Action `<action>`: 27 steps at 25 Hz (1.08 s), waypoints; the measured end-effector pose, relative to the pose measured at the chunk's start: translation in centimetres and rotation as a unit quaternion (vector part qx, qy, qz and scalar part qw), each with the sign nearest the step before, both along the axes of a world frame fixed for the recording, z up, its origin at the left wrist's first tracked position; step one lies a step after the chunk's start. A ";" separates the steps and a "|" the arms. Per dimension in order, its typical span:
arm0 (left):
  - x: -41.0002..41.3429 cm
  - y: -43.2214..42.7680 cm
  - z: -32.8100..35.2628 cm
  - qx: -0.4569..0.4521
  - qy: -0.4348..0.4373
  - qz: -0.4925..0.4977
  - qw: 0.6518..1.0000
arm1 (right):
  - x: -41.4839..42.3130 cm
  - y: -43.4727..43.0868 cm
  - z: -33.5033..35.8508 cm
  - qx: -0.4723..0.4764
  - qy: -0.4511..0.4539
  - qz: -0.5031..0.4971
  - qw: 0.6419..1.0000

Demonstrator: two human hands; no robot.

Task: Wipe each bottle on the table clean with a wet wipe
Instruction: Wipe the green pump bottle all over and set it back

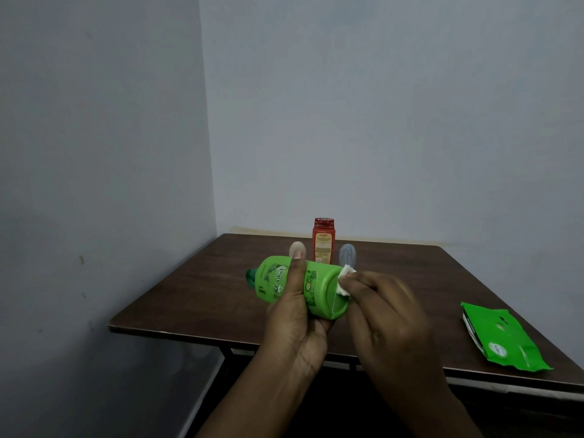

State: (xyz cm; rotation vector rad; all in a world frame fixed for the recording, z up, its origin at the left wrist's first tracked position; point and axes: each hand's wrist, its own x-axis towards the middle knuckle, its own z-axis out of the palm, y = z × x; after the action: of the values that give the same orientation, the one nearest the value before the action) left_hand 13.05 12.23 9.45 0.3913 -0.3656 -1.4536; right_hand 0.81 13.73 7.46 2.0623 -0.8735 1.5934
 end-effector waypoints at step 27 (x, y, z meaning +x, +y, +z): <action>-0.3 -0.4 0.5 0.000 -0.064 0.050 0.997 | 0.0 -0.9 0.5 -0.013 -0.083 0.070 0.994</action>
State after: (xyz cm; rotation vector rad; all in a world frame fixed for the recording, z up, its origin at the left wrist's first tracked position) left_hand 12.78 11.82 9.97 0.4976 -0.4428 -1.3340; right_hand 0.78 12.88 8.01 2.0339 -0.7735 1.8633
